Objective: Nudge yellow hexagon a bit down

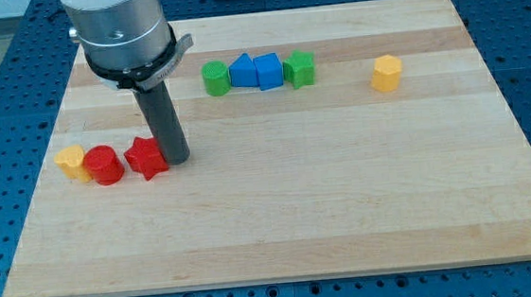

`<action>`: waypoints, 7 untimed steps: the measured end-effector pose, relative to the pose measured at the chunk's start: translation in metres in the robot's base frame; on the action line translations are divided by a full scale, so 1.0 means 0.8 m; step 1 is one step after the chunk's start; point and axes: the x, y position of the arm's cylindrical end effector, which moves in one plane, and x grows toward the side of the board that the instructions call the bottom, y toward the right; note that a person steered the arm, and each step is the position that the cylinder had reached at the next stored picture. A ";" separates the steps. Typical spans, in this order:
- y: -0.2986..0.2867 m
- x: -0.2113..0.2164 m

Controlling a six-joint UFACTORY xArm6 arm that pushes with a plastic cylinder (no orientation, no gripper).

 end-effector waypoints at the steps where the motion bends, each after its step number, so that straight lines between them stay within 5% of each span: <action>1: -0.017 0.000; 2: 0.000 0.005; 5: 0.406 0.119; 6: 0.532 0.080; 7: 0.585 -0.004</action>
